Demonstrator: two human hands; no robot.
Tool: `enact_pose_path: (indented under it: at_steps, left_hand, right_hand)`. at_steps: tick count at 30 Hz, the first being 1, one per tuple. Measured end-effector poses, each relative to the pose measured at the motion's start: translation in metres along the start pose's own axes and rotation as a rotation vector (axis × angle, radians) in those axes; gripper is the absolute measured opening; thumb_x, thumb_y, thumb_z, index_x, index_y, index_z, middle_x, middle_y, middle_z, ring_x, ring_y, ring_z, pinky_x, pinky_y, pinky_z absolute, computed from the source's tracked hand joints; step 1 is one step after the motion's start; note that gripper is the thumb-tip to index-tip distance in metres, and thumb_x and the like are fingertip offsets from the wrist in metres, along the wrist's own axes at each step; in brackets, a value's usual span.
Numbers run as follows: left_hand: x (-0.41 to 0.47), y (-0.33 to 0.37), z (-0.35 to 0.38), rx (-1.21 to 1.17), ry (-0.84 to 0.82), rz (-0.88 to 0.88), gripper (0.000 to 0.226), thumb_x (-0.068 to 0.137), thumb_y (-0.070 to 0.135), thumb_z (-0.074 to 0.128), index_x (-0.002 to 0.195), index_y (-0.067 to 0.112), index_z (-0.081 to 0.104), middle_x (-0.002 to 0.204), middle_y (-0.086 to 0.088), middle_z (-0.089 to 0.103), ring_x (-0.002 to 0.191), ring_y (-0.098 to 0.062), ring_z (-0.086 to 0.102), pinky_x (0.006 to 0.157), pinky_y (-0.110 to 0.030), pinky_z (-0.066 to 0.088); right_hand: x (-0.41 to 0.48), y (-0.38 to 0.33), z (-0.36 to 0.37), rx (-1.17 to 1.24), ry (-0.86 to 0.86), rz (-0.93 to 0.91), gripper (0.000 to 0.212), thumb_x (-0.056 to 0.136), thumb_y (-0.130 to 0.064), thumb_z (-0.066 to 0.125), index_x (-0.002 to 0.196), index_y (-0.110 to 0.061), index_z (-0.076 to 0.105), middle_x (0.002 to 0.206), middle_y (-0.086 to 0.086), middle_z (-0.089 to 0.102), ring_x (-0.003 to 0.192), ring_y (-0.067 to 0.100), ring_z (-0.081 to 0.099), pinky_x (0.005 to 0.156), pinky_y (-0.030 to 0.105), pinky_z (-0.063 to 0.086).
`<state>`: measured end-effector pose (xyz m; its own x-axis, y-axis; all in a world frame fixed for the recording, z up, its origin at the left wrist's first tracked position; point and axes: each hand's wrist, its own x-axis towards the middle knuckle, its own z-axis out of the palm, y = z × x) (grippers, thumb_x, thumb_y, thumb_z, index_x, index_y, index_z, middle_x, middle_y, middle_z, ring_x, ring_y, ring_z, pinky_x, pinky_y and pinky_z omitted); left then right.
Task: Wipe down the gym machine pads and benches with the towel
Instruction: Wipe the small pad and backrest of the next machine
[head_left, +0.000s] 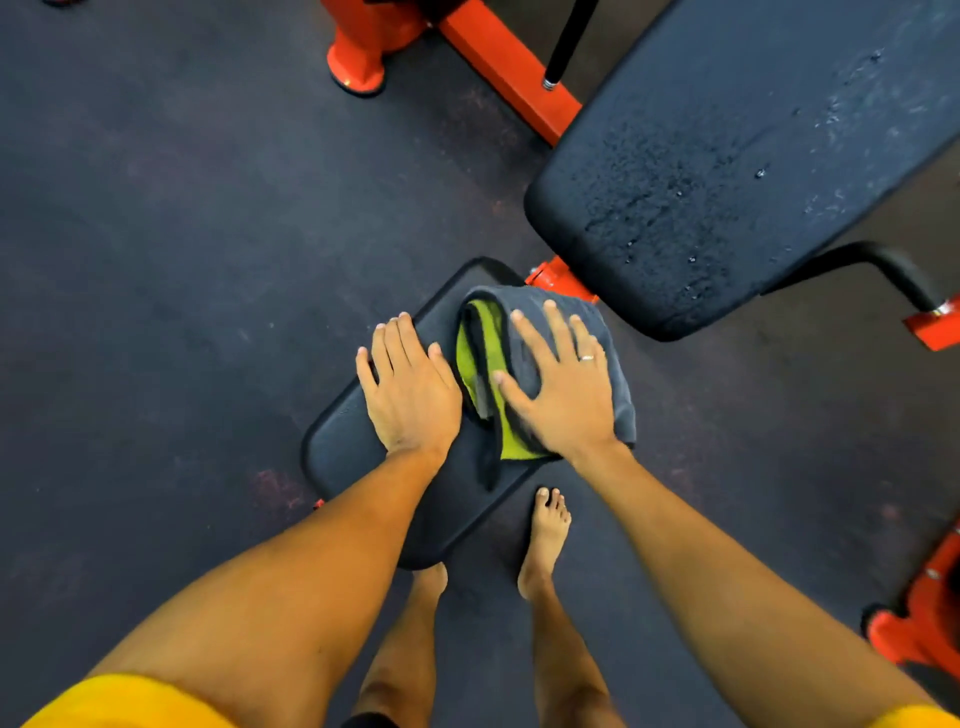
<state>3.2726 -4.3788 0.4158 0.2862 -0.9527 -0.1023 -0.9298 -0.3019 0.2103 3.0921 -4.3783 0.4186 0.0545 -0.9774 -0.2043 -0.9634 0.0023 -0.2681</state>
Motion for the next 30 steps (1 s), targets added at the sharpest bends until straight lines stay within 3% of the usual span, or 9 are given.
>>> enact_pose_path:
  at_steps: [5,7,9,13,17,20,22,27,30]
  left_hand:
    - [-0.003,-0.007,0.002,0.011,-0.005,0.079,0.055,0.108,0.031,0.033,0.154,0.002,0.033,0.156,-0.013,0.043,0.149,-0.028,0.035,0.122,-0.051,0.026]
    - [-0.002,-0.011,0.002,0.022,-0.007,0.130,0.055,0.108,0.031,0.031,0.155,0.002,0.032,0.158,-0.014,0.041,0.150,-0.028,0.034,0.123,-0.052,0.024]
    - [-0.002,-0.018,-0.001,0.004,-0.029,0.187,0.057,0.107,0.029,0.033,0.157,0.004,0.030,0.162,-0.013,0.036,0.152,-0.027,0.030,0.126,-0.052,0.017]
    - [-0.013,-0.034,-0.009,-0.011,-0.091,0.506,0.056,0.102,0.017,0.032,0.157,0.004,0.032,0.165,-0.013,0.030,0.155,-0.028,0.022,0.128,-0.048,0.007]
    - [-0.015,-0.037,-0.013,-0.031,-0.125,0.583,0.057,0.099,0.014,0.032,0.155,0.002,0.036,0.163,-0.014,0.033,0.154,-0.029,0.025,0.128,-0.046,0.011]
    - [-0.015,-0.035,-0.014,-0.018,-0.152,0.605,0.055,0.103,0.015,0.032,0.156,0.002,0.033,0.165,-0.014,0.029,0.155,-0.029,0.022,0.128,-0.045,0.011]
    - [-0.016,-0.034,-0.012,0.000,-0.169,0.651,0.055,0.106,0.017,0.036,0.159,0.004,0.028,0.167,-0.012,0.023,0.156,-0.027,0.017,0.129,-0.044,0.010]
    - [-0.016,-0.036,-0.011,-0.014,-0.195,0.692,0.059,0.106,0.020,0.037,0.161,0.005,0.020,0.170,-0.011,0.015,0.158,-0.025,0.009,0.129,-0.042,0.006]
    - [-0.017,-0.040,-0.009,0.000,-0.196,0.699,0.058,0.107,0.024,0.027,0.161,0.005,0.018,0.170,-0.012,0.014,0.158,-0.025,0.009,0.128,-0.045,0.010]
  right_hand:
    - [0.064,-0.019,-0.008,0.200,-0.115,0.508,0.073,0.093,-0.076,0.034,0.157,-0.041,0.034,0.161,-0.004,0.038,0.147,0.036,0.035,0.120,0.055,0.024]
    - [0.051,-0.039,-0.004,0.137,-0.069,0.482,0.069,0.097,-0.070,0.037,0.159,-0.039,0.032,0.166,-0.002,0.032,0.152,0.036,0.027,0.123,0.053,0.016]
    - [0.009,-0.050,0.004,0.068,0.060,0.311,0.068,0.098,-0.067,0.041,0.159,-0.037,0.035,0.170,0.000,0.026,0.156,0.035,0.020,0.126,0.053,0.012]
    - [-0.068,-0.045,0.021,0.084,0.172,0.109,0.068,0.097,-0.064,0.049,0.157,-0.033,0.041,0.171,0.002,0.022,0.159,0.034,0.009,0.128,0.055,0.008]
    - [-0.041,-0.030,0.019,0.143,0.182,0.329,0.072,0.091,-0.069,0.050,0.156,-0.037,0.042,0.169,-0.001,0.026,0.158,0.036,0.012,0.127,0.053,0.005]
    - [0.006,-0.012,0.001,0.368,0.085,0.713,0.071,0.091,-0.072,0.048,0.154,-0.037,0.043,0.162,-0.003,0.037,0.149,0.039,0.030,0.122,0.052,0.023]
    - [0.021,-0.005,-0.004,0.441,0.042,0.857,0.070,0.094,-0.072,0.044,0.152,-0.033,0.045,0.157,-0.001,0.042,0.139,0.042,0.040,0.115,0.051,0.033]
    - [-0.035,-0.060,0.025,0.317,0.364,0.801,0.071,0.094,-0.064,0.048,0.151,-0.021,0.052,0.166,0.009,0.032,0.151,0.041,0.029,0.123,0.053,0.026]
    - [-0.069,-0.088,0.032,0.512,0.330,0.827,0.074,0.097,-0.060,0.053,0.159,-0.027,0.035,0.173,0.000,0.007,0.158,0.031,0.013,0.124,0.049,0.025]
